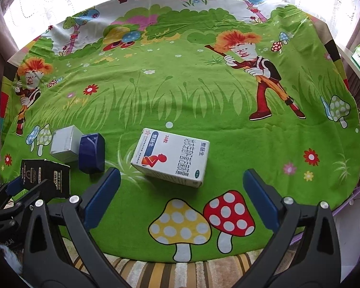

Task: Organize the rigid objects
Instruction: 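Grasp black DORMI box with left tool while right tool grasps white medicine box, then carry both boxes into the storage box and open both tools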

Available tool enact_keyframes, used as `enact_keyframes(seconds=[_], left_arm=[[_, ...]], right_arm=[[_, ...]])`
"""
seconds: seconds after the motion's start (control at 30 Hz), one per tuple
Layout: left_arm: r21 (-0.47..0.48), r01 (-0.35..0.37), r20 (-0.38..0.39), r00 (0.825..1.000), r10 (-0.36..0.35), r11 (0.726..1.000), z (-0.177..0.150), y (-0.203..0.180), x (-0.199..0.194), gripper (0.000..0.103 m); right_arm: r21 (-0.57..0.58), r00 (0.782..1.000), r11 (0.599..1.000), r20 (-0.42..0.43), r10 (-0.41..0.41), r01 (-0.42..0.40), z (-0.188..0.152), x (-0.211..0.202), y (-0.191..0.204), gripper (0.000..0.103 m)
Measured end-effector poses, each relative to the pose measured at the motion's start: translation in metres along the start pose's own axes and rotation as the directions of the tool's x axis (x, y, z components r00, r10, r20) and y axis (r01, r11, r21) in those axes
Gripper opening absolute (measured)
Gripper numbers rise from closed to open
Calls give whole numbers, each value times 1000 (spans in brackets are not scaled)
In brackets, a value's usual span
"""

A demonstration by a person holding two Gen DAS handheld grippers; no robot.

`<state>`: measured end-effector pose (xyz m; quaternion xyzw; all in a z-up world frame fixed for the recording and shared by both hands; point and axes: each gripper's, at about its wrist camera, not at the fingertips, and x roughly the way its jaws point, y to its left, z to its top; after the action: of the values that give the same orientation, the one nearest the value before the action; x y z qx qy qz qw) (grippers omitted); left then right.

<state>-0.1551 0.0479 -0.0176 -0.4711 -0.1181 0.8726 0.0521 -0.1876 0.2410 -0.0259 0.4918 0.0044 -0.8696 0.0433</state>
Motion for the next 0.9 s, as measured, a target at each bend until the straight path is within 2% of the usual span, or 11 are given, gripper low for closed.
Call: enact_keyframes(seconds=[0.37,0.57,0.9], left_arm=[[-10,20,5,1000,-20,1000,-3,5,0,88],[-10,20,5,1000,-20,1000,-2,6,1,88],[17,15,13,1000,-15,1000,-2,-1,0,88]], right_arm=[[-17,999,999,3,-45,45,11,18,15,101],[-9,999,999,-35,-37,37,9,30,14,76],[-17,999,999,14,-50,50,2,14,15,76]])
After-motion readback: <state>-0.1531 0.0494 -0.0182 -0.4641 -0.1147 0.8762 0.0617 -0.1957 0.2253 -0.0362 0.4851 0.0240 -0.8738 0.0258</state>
